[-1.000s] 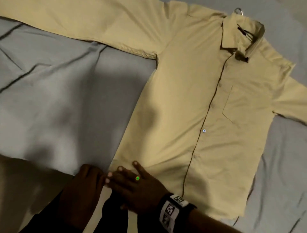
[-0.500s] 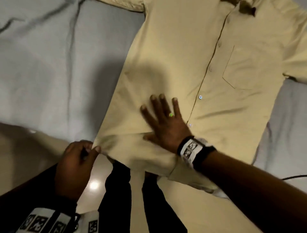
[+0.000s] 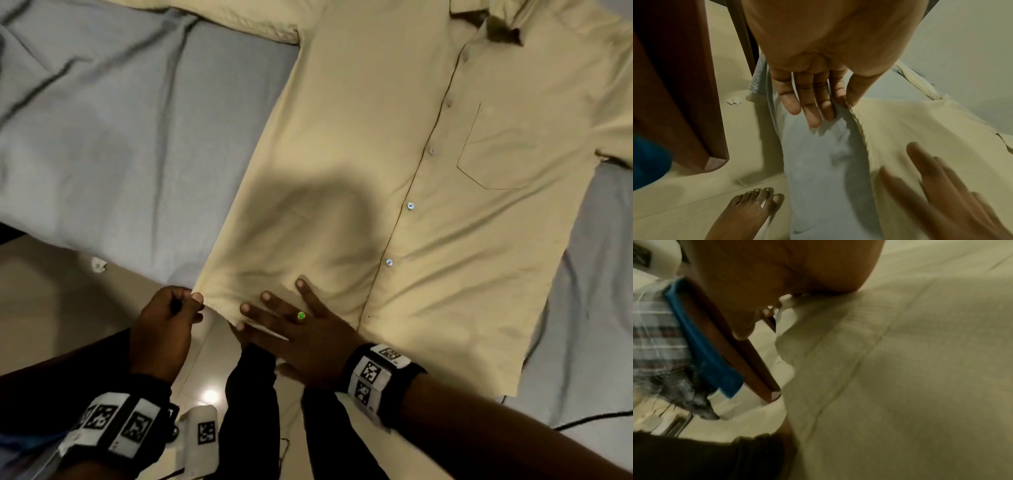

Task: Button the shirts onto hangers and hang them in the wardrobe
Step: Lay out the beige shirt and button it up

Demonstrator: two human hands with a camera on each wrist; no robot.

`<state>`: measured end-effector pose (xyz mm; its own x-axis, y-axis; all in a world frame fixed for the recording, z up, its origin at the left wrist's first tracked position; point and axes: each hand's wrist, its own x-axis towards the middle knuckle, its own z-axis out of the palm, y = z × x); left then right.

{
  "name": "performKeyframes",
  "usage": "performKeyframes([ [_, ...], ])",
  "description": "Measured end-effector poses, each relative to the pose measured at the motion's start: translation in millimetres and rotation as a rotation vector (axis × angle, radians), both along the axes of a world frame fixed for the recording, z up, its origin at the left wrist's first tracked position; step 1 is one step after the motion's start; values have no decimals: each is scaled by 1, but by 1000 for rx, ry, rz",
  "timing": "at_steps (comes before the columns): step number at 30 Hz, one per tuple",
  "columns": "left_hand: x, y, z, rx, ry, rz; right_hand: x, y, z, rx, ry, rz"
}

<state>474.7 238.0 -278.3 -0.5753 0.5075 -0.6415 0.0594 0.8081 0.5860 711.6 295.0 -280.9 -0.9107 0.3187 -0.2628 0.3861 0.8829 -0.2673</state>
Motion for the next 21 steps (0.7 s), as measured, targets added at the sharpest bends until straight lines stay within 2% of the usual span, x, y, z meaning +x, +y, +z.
performKeyframes([
  [2,-3,2,-2,14,-29,17,-4,40,5,6,26,-153],
  [4,-5,3,-5,20,-67,43,-9,95,3,31,0,-419],
  [6,-9,3,-8,20,-109,51,-13,145,-6,20,-90,-631],
  [8,-12,2,-8,28,-149,33,-26,162,-15,19,-174,-734],
  [10,-16,2,-7,22,-174,-3,-51,142,-17,29,-171,-691],
  [13,-21,3,1,-19,-197,-46,-78,57,-11,-45,-64,-365],
  [16,-23,10,18,-140,-182,-147,-71,-21,5,-144,-21,-101],
  [18,-17,16,36,-174,13,-310,-54,-37,21,-244,77,-148],
  [20,4,25,58,-78,367,-515,-19,-33,33,-291,203,-433],
  [21,22,29,63,70,486,-602,7,-29,34,-242,238,-631],
])
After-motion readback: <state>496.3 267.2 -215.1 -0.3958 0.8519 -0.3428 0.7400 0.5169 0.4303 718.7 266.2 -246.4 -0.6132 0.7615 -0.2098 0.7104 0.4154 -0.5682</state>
